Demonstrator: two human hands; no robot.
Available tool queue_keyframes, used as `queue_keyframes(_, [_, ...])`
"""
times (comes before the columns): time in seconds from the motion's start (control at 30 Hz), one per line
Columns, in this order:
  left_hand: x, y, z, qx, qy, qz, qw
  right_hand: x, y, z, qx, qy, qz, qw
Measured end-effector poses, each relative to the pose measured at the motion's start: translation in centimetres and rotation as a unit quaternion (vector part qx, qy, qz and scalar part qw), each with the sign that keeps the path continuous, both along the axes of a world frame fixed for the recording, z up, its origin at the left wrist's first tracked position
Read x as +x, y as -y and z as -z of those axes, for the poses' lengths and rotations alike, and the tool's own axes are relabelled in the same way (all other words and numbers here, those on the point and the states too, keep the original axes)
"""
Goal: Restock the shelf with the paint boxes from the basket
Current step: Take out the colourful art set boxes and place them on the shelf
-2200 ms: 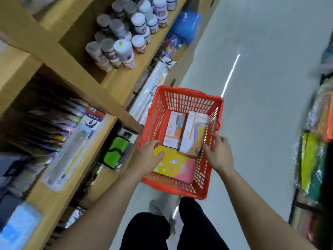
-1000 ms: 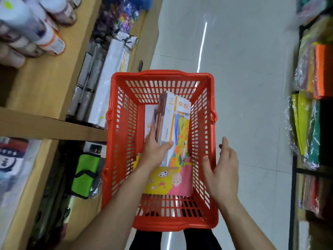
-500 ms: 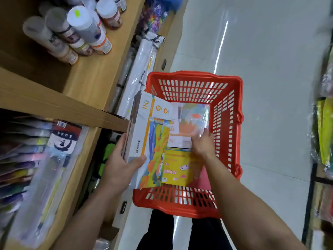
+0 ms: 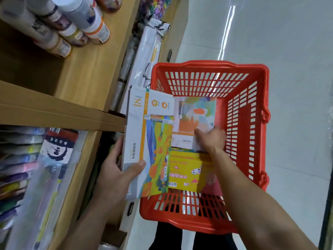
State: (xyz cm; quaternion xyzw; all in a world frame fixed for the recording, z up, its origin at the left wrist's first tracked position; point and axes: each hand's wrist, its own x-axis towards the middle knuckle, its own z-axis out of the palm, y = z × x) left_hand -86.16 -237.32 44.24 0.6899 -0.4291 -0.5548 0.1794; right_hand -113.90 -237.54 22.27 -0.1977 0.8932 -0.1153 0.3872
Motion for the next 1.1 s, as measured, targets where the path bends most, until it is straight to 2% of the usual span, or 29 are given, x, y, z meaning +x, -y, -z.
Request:
queue_keyframes(0.13, [-0.5, 0.0, 0.0, -0.002, -0.001, 0.001, 1.0, 1.2, 0.7, -2.8, -0.13, 0.081, 0.032, 0.988])
queue_keyframes(0.33, [-1.5, -0.4, -2.6, -0.003, 0.007, 0.011, 1.0, 1.0, -1.8, -11.7, -0.202, 0.007, -0.025, 0.979])
queue_keyframes(0.6, [-2.6, -4.3, -12.1, -0.04, -0.055, -0.035, 0.997, -2.6, -8.0, -26.5, -0.277, 0.024, -0.073, 0.958])
queue_keyframes(0.8, [-1.4, -11.3, -20.9, -0.124, -0.058, -0.113, 0.984, -1.5, -10.4, -35.5, -0.362, 0.071, -0.119, 0.922])
queue_keyframes(1.1, [4.6, -26.0, -30.5, -0.244, -0.059, -0.259, 0.933, 5.5, -13.7, -45.0, -0.471, 0.164, -0.246, 0.831])
